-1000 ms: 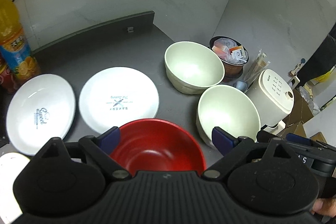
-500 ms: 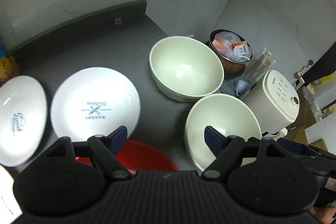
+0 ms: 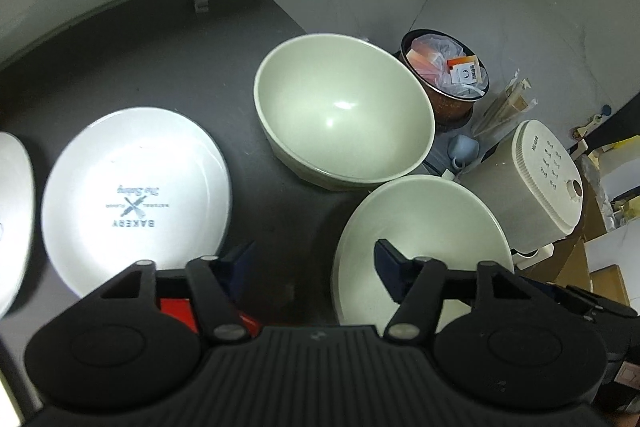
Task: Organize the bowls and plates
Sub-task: 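Move both grippers toward the rim of the larger cream bowl, then close the left gripper on the cream bowl rim while the right gripper closes on it too, then lift the cream bowl with both grippers and lower it into the red bowl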
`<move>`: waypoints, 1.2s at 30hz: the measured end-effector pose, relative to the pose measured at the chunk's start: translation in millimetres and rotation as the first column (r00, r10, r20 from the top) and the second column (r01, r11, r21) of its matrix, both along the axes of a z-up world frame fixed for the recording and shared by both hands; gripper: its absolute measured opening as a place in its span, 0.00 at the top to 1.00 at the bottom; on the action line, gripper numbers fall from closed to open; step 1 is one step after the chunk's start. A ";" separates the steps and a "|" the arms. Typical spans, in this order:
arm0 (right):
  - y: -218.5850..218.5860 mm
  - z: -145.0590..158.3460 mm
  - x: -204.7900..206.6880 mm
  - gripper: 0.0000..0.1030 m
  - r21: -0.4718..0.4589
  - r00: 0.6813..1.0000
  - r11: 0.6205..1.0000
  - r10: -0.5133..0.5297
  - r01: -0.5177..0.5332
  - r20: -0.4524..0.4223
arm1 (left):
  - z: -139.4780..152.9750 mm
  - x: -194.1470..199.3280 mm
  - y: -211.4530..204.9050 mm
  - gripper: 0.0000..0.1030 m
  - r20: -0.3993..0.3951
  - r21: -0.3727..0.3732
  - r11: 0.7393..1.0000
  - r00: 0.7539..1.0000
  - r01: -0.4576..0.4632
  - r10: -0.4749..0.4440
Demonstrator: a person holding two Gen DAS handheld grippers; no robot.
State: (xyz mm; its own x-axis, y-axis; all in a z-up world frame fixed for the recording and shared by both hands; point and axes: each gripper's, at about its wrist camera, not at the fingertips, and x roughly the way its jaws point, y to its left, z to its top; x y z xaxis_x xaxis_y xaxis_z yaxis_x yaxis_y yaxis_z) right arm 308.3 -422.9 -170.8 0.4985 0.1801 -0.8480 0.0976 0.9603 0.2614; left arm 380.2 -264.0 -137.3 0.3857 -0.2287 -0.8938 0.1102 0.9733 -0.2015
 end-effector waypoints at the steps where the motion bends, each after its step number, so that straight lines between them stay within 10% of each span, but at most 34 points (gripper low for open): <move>1: 0.2 -1.7 1.5 0.46 0.001 1.000 1.000 0.000 0.000 -0.004 | -2.5 1.6 -0.5 0.43 -0.006 0.000 1.000 1.000 0.000 0.000; 13: -8.7 -13.7 5.2 0.91 0.005 0.999 0.999 -0.032 0.032 -0.041 | -27.9 14.0 -11.4 0.71 -0.092 -0.049 0.999 0.995 0.022 -0.026; 36: -0.9 35.0 -5.2 0.92 0.011 0.993 0.999 -0.037 0.036 0.109 | 1.1 4.1 11.0 0.92 -0.021 -0.113 0.994 1.000 -0.007 0.004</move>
